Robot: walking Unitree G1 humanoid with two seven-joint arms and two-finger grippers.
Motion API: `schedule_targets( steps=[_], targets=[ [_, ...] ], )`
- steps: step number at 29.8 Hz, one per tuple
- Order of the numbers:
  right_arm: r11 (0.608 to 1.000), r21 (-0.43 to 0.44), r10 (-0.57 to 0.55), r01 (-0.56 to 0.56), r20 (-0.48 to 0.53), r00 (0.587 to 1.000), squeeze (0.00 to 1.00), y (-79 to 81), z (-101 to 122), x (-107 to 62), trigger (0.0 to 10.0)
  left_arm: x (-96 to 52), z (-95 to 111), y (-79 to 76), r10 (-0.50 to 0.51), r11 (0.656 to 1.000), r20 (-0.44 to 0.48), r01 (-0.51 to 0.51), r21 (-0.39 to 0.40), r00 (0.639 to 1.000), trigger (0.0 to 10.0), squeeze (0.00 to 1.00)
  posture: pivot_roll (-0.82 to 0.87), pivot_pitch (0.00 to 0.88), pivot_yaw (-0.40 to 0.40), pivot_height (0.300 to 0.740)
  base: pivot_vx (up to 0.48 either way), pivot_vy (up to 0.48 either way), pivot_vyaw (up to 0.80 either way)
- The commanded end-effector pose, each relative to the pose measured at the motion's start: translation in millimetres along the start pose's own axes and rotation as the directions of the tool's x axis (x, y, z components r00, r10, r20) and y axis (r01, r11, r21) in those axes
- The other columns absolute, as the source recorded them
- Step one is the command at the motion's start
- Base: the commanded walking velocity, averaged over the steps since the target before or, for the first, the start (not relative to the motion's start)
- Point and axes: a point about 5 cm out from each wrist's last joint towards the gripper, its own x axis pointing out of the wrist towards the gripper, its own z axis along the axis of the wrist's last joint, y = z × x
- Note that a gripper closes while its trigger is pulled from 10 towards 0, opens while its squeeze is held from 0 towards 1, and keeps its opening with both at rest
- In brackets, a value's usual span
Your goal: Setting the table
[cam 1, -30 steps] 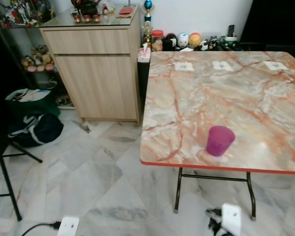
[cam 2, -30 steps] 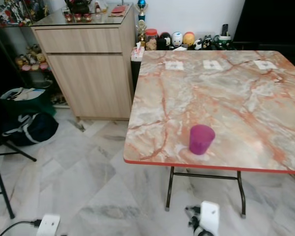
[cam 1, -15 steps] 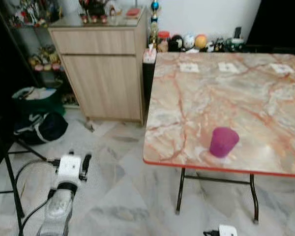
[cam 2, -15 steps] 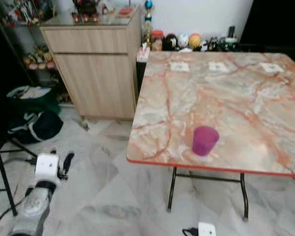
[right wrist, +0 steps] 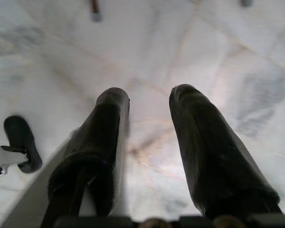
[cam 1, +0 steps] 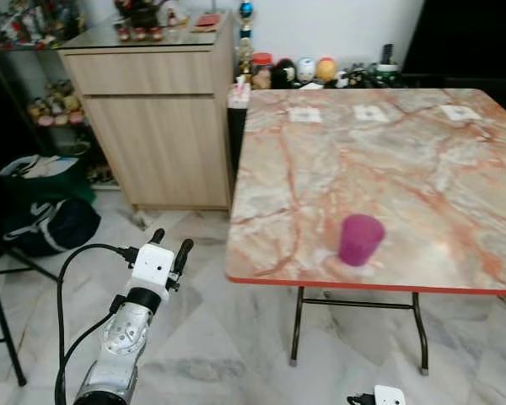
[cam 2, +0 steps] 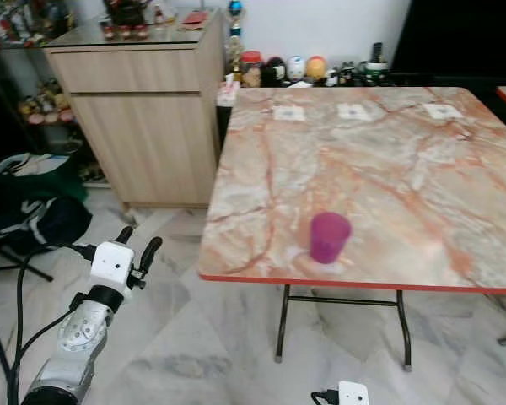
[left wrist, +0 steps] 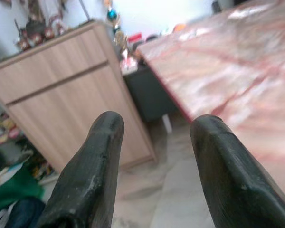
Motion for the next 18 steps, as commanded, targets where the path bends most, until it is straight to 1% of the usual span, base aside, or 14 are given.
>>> schedule_targets(
  steps=[1, 4, 7, 10, 12, 16, 18],
  targets=[
    [1.0, 0.006, 0.007, -0.007, 0.01, 1.0, 0.0, 3.4, 0.5, 0.2, 10.0, -0.4, 0.4, 3.3, -0.006, 1.0, -0.013, 0.006, 0.0, 1.0, 10.0, 0.0, 0.04, 0.0, 0.013, 0.74, 0.0, -0.454, 0.0],
    [1.0, 0.008, 0.011, -0.011, 0.013, 1.0, 0.0, 3.5, 0.5, 0.1, 10.0, -0.8, -1.5, 3.5, -0.007, 1.0, -0.024, 0.007, 0.0, 1.0, 10.0, 0.0, 0.03, 0.0, 0.013, 0.74, 0.0, -0.399, 0.0],
    [1.0, 0.016, 0.001, -0.001, 0.021, 1.0, 0.0, 2.1, 1.5, 0.1, 10.0, -1.8, -4.0, 2.0, -0.015, 1.0, -0.048, 0.014, -0.013, 0.999, 10.0, 0.0, 0.04, 0.0, 0.012, 0.74, 0.0, 0.0, 0.0],
    [0.999, 0.037, -0.012, 0.011, 0.025, 1.0, 0.0, -0.2, 1.7, -0.1, 10.0, -1.8, -3.0, -1.2, -0.033, 0.999, -0.052, 0.032, -0.019, 0.998, 10.0, 0.0, 0.04, 0.0, 0.012, 0.74, 0.0, 0.0, 0.0],
    [0.999, 0.032, -0.012, 0.012, 0.024, 1.0, 0.0, -1.6, 1.3, -0.3, 10.0, -1.4, -1.2, -3.5, -0.047, 0.999, -0.048, 0.046, -0.025, 0.998, 10.0, 0.0, 0.05, 0.0, 0.009, 0.74, 0.0, 0.0, 0.0],
    [0.999, 0.034, -0.016, 0.015, 0.029, 0.999, 0.0, -1.3, 2.5, 0.0, 10.0, 0.8, 1.8, -2.7, -0.049, 0.999, -0.041, 0.049, -0.01, 0.998, 10.0, 0.0, 0.05, 0.0, 0.01, 0.74, 0.0, 0.0, 0.0],
    [0.999, 0.051, -0.02, 0.018, 0.041, 0.999, 0.0, -0.9, 3.9, 0.1, 10.0, 3.0, 2.5, -0.3, -0.033, 0.999, -0.041, 0.033, 0.01, 0.999, 10.0, 0.0, 0.05, 0.0, 0.01, 0.74, 0.0, -0.341, 0.0]
  ],
)
